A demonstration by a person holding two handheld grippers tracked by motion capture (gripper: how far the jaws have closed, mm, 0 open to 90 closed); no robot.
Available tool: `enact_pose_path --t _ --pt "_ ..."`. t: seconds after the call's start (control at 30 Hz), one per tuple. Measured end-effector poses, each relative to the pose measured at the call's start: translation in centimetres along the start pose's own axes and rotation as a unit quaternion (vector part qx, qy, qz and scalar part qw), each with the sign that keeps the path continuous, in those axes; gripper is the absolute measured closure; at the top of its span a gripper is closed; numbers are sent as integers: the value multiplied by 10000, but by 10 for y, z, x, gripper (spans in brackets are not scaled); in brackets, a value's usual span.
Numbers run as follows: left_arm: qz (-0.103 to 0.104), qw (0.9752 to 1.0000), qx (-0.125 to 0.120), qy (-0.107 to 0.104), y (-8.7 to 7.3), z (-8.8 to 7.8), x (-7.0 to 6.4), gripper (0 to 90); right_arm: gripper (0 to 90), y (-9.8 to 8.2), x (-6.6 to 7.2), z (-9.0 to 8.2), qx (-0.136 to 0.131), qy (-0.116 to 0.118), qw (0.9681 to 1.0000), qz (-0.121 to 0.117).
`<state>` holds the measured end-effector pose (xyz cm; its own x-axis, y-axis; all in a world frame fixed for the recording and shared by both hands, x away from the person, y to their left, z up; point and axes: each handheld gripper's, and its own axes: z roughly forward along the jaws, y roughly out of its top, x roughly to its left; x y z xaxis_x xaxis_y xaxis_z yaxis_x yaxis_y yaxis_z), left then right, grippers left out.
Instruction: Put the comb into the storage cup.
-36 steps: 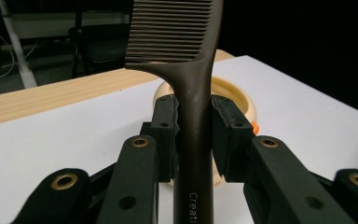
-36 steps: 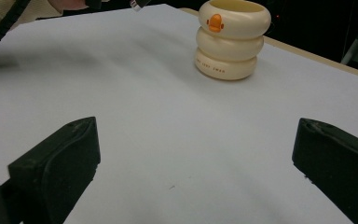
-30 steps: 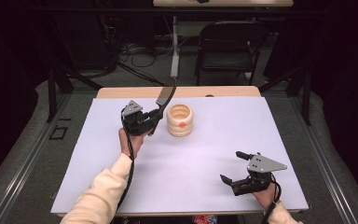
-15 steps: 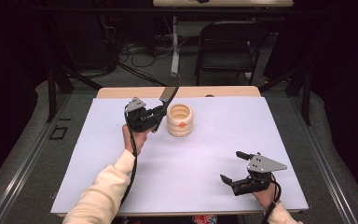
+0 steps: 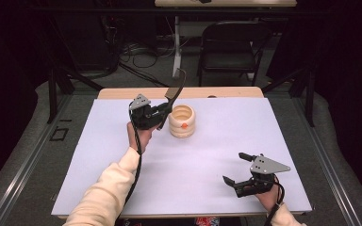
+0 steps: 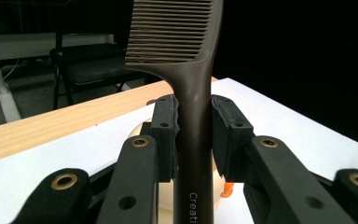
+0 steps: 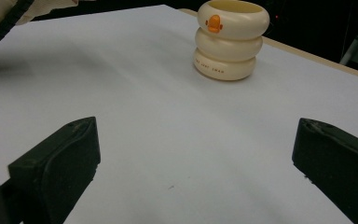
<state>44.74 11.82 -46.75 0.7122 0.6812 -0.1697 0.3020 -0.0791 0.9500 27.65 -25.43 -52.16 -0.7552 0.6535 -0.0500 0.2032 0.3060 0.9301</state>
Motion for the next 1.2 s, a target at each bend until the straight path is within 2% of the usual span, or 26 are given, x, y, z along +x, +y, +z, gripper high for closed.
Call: enact_pose_path --t 0.63,0.67,1.2 --pt "77 9999 -91 -60 12 16 -5 720 3 0 0 -1 10 -9 10000 34" --pt "113 9998 -72 -110 12 16 -5 720 4 0 0 -1 10 -10 10000 31" --pt "69 9997 -191 -119 17 27 -4 720 4 0 0 -1 8 -6 10000 24"
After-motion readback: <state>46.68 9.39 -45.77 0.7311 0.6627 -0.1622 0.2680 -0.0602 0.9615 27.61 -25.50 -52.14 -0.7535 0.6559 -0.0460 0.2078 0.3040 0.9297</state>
